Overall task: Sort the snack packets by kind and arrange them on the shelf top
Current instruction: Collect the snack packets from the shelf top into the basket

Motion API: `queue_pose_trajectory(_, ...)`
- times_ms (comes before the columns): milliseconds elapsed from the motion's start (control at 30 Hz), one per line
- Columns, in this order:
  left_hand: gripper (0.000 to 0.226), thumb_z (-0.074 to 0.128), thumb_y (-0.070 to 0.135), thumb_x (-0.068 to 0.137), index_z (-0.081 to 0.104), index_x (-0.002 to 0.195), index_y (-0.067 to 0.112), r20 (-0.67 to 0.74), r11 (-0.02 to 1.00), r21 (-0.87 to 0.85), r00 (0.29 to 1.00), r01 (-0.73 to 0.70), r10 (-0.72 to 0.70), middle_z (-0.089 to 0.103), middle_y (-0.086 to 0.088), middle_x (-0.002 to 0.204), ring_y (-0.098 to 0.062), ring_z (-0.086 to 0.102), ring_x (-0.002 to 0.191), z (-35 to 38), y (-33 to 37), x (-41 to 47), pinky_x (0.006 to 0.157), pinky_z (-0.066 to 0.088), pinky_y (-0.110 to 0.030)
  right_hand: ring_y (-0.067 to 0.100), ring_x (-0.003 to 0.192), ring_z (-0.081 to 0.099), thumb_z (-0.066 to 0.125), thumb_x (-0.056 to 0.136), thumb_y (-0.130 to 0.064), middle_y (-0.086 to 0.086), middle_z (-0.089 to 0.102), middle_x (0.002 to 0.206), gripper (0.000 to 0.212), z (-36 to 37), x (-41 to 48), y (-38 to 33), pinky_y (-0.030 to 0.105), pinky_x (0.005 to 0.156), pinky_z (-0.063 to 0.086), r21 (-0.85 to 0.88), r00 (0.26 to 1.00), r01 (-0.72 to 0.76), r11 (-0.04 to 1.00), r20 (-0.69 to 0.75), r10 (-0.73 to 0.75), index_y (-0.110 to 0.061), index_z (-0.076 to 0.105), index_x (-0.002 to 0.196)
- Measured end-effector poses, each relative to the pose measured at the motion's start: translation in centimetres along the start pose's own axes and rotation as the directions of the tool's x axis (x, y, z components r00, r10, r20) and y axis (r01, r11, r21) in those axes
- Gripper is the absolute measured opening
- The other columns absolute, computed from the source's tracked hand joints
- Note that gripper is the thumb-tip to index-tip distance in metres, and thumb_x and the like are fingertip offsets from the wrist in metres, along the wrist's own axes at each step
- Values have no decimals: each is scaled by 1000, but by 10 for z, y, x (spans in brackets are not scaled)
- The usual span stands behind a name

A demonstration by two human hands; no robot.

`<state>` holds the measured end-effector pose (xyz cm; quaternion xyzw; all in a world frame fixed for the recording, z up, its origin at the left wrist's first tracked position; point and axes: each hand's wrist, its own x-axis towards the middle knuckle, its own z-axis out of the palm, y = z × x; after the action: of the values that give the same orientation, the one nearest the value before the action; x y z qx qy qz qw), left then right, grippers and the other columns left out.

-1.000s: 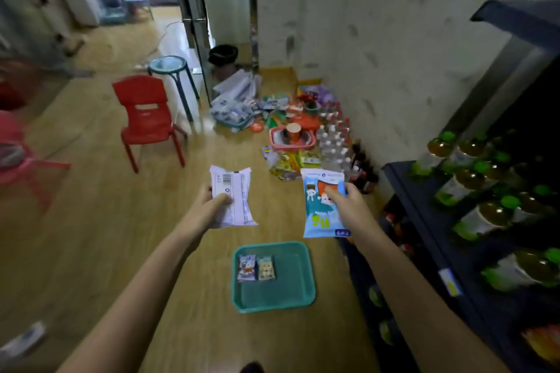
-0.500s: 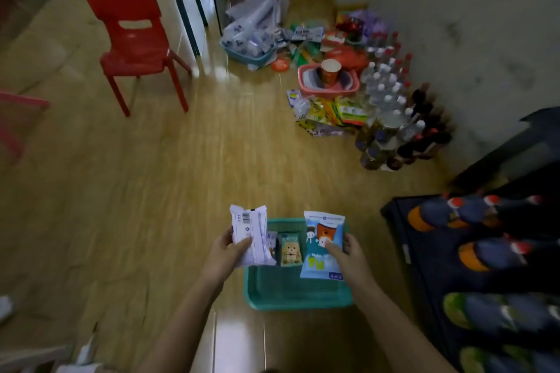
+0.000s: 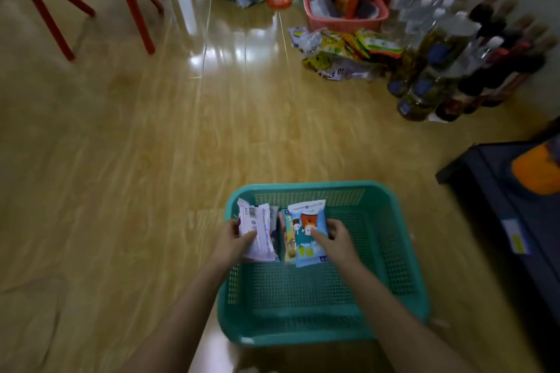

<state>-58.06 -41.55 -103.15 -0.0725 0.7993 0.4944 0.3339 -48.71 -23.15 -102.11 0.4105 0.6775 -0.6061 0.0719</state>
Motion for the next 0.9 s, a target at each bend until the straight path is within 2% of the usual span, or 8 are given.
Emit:
queue_pose_trajectory(67,34,62,9,87,54,118,-3,-16,999,35,1000,7,-6,64,-20,113,-31,65,95,8,-12,17,81,55,-42,30,117,52,60,90,-21,15,50,133,48,8,18,13,36,95,45,-14,1000,14,1000,-15,-14,-3,42,130)
queue_pose_trajectory(133,35,63,7,86,55,118,-3,-52,996,87,999,-9,14,65,-20,114,-33,63,100,15,-18,26,87,52,-43,29,112,55,62,89,-21,16,53,129,46,16,29,21,35,91,46,-8,999,4,1000,-32,-4,-2,44,127)
queue_pose_trajectory(300,25,60,6,83,58,107,2,-177,955,287,976,-74,128,61,-4,98,-23,59,89,26,-8,23,70,40,-28,21,84,55,66,86,-25,13,60,110,36,26,35,23,30,71,43,-55,990,-39,998,-136,31,-4,51,112)
queue_pose_trajectory(367,22,57,6,84,56,105,3,-198,914,394,963,-91,182,58,-9,106,-28,58,91,26,-6,22,68,38,-29,20,78,53,67,85,-26,11,61,103,28,28,35,23,31,68,42,-146,983,-43,988,-182,16,-7,50,98)
queue_pose_trajectory(467,24,51,4,85,52,109,4,-142,833,532,954,-153,265,51,-12,115,-28,55,95,23,-3,17,73,40,-31,23,84,54,66,84,-30,7,53,99,27,28,34,22,33,72,45,-320,976,-56,946,-216,-15,-12,47,89)
queue_pose_trajectory(567,24,53,10,87,55,111,9,-68,760,607,939,-230,338,57,-6,114,-22,57,97,6,14,6,78,47,-35,25,100,54,63,86,-32,6,50,109,27,15,27,8,31,78,42,-434,977,-24,901,-202,-71,-11,53,101)
queue_pose_trajectory(733,23,50,18,93,60,112,10,-67,689,677,910,-260,409,65,-7,108,-23,62,92,-54,95,-57,76,50,-33,24,107,57,59,88,-19,8,61,118,26,-56,-33,-73,35,91,47,-502,960,155,851,-126,-250,-10,60,113)
queue_pose_trajectory(900,22,53,19,91,65,108,13,1,603,724,876,-333,483,69,-3,102,-20,64,86,-115,254,-204,76,53,-36,17,93,62,57,90,-28,-3,67,105,19,-173,-193,-228,37,80,52,-565,920,236,790,-131,-369,-21,66,105)
